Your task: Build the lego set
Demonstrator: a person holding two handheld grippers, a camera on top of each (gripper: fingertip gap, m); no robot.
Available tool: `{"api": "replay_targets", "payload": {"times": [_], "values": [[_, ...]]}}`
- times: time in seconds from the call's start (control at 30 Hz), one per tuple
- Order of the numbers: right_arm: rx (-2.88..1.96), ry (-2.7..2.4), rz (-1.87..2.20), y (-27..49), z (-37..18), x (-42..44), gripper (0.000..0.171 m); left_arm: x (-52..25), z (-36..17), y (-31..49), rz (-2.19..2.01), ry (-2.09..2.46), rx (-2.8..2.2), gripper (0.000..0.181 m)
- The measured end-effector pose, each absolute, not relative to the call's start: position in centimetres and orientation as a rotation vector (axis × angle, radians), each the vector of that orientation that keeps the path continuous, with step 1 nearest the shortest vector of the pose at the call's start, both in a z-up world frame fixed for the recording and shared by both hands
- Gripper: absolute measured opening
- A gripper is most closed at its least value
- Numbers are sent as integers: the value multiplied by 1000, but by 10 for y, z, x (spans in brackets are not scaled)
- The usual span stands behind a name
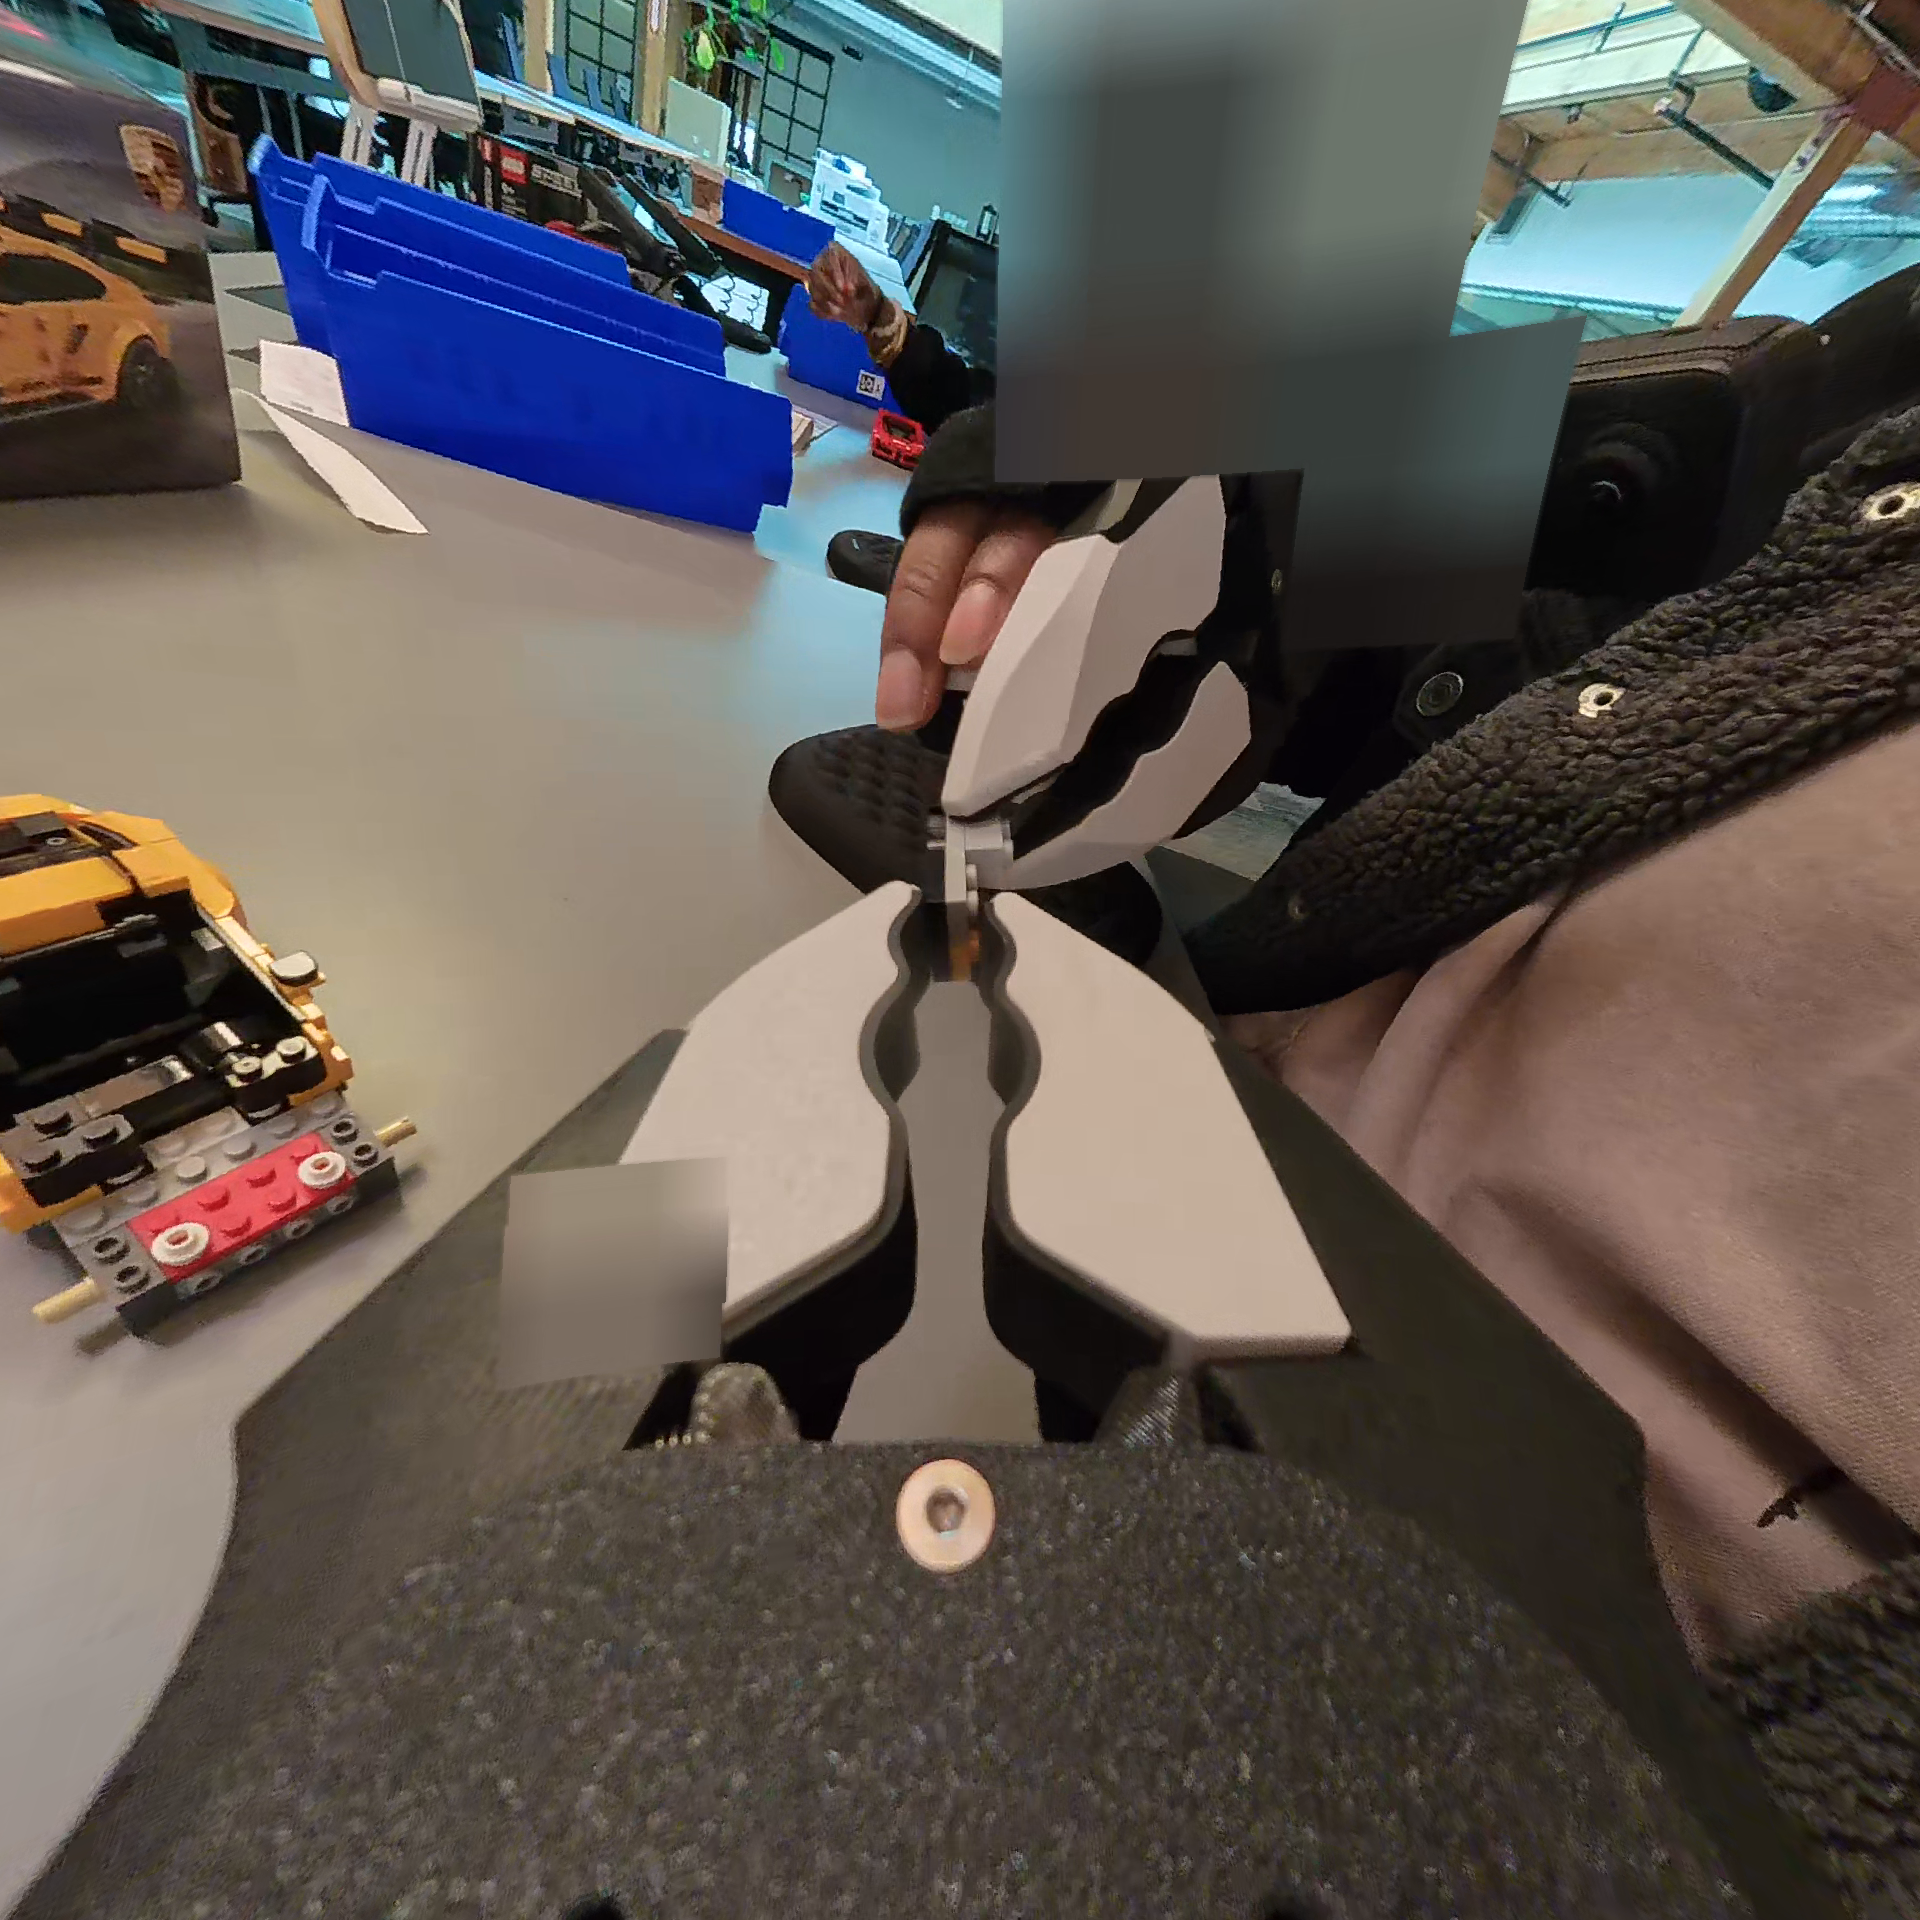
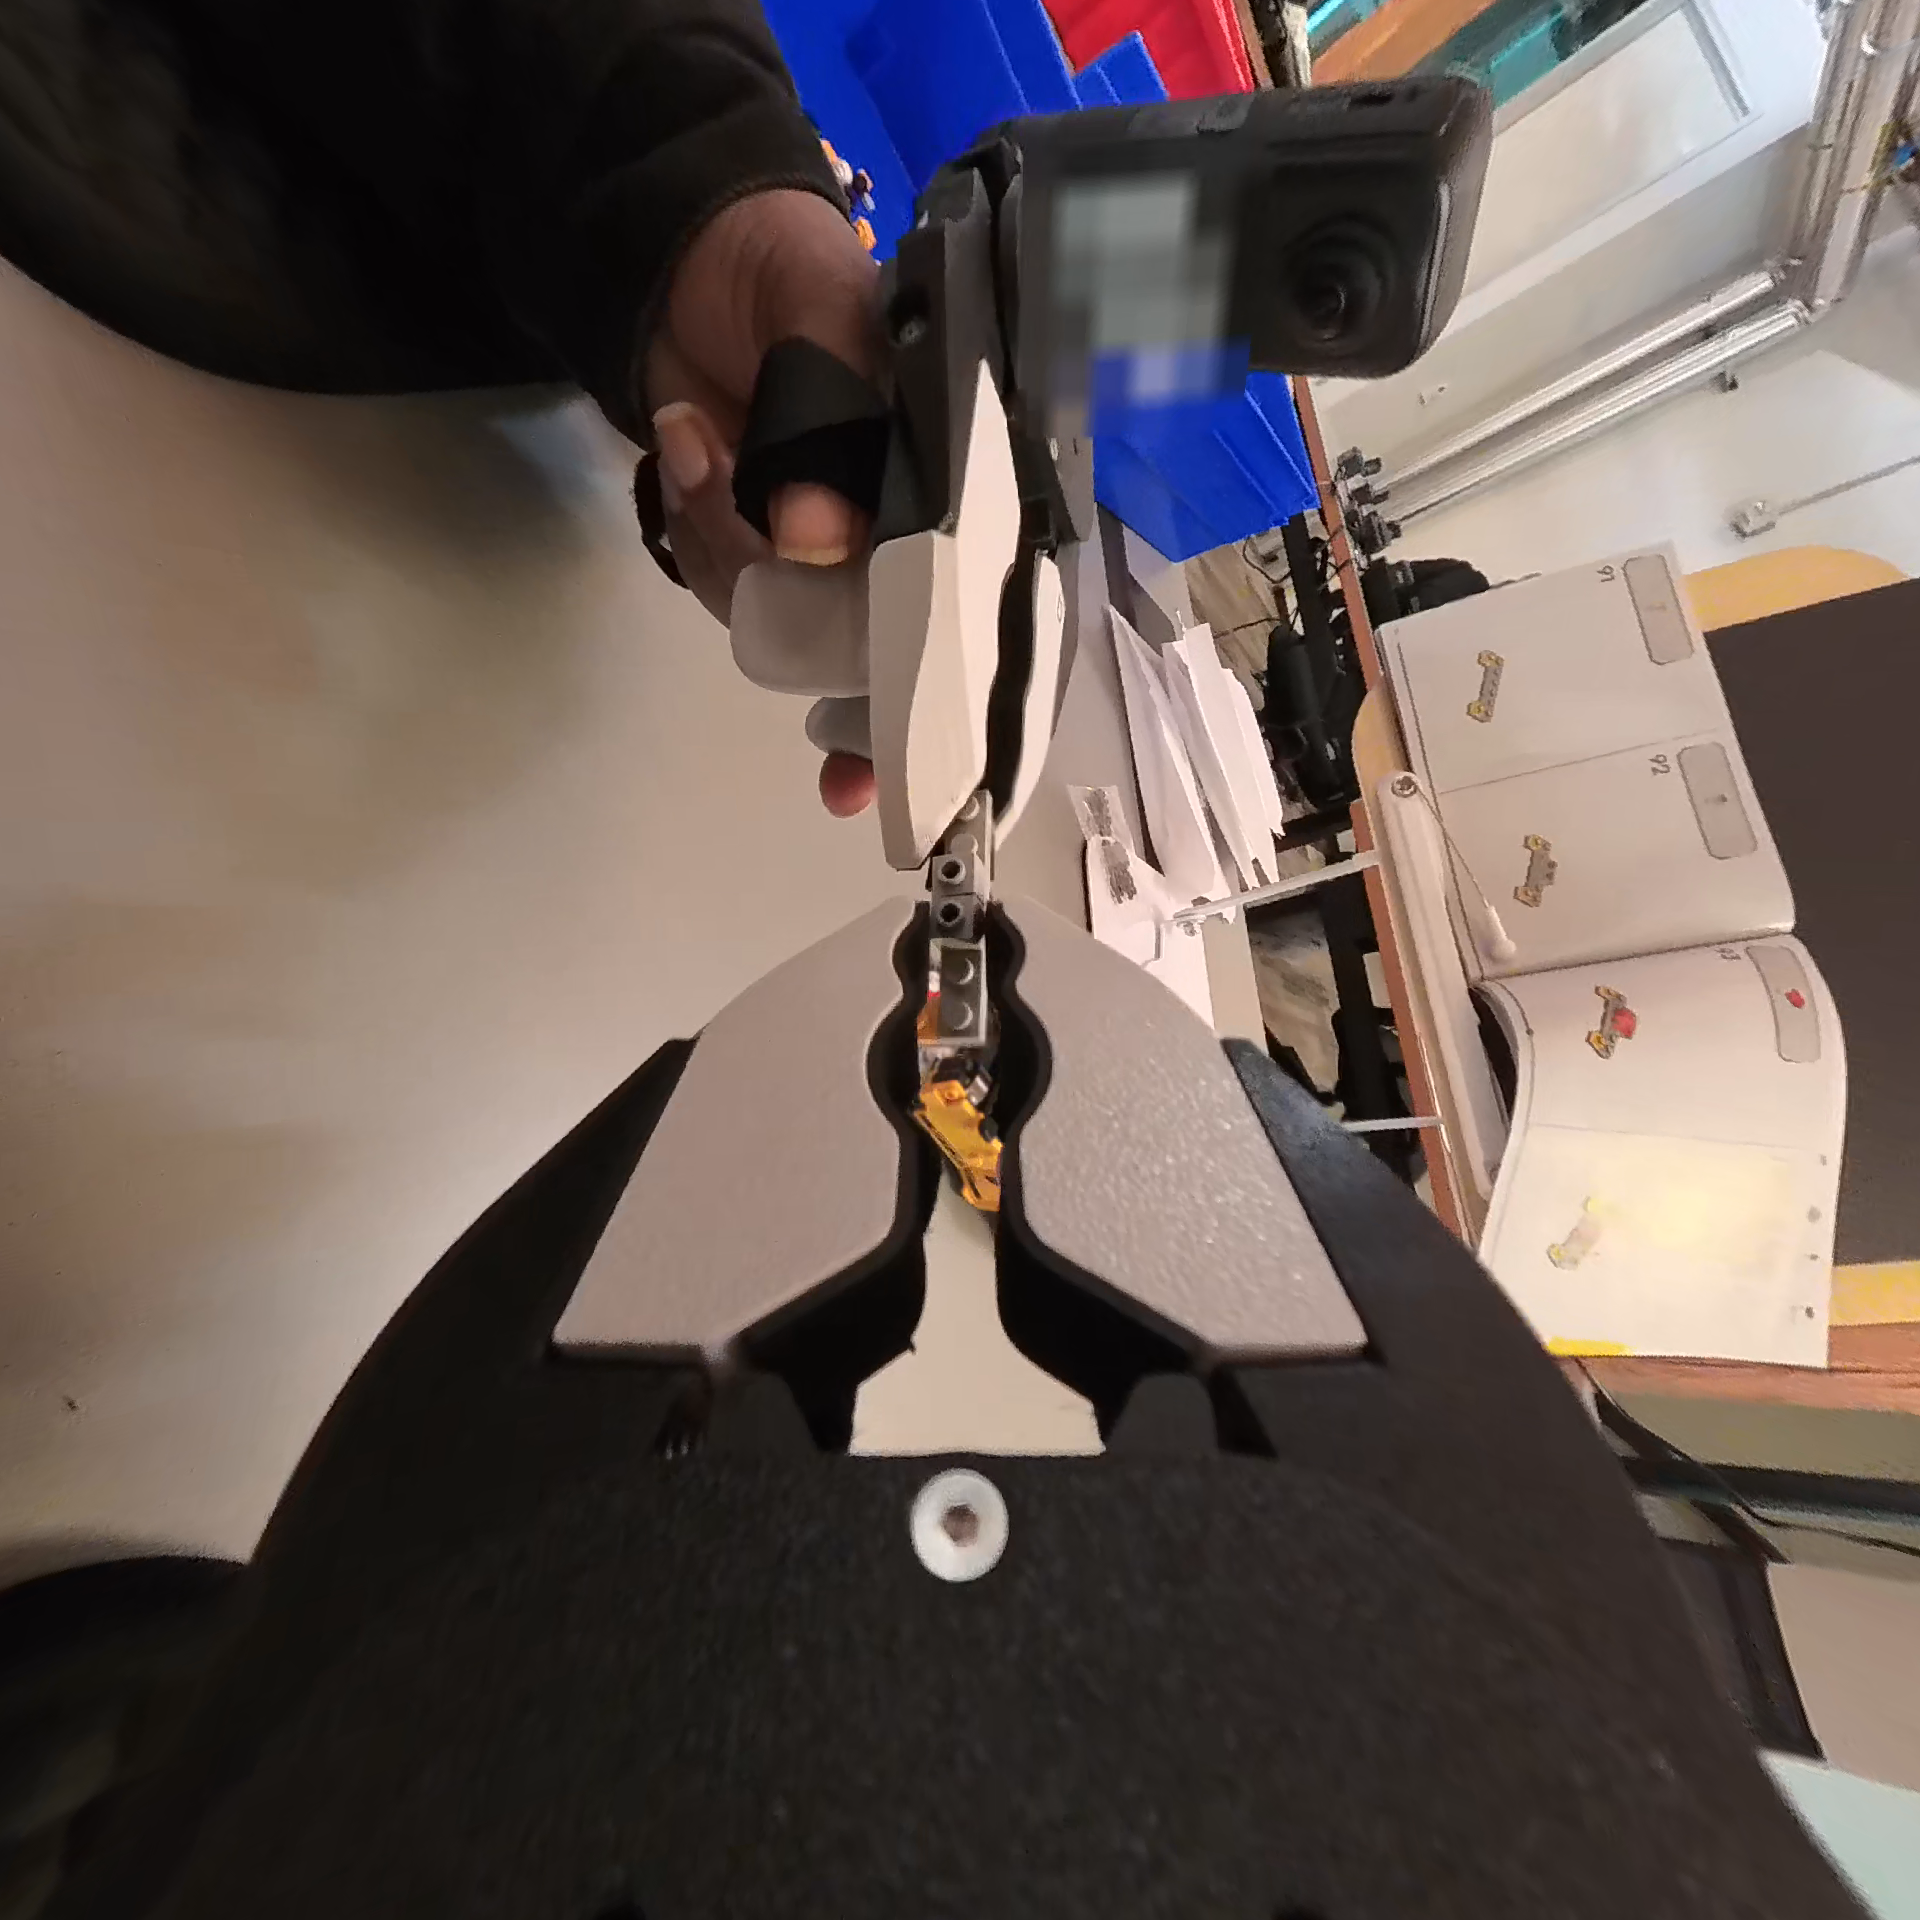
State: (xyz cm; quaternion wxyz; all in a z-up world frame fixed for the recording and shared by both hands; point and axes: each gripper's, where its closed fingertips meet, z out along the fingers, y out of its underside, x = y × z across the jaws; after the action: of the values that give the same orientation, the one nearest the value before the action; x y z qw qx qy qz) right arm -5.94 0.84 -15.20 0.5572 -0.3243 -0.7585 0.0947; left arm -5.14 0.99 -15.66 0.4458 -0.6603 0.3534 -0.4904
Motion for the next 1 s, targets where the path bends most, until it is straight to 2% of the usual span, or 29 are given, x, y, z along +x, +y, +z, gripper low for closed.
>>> {"api": "replay_targets", "payload": {"times": [1.0], "values": [[-726,-1812,291,-4,-150,-54,7,-50,-157,-2,-1431,849,-1664,8]]}}
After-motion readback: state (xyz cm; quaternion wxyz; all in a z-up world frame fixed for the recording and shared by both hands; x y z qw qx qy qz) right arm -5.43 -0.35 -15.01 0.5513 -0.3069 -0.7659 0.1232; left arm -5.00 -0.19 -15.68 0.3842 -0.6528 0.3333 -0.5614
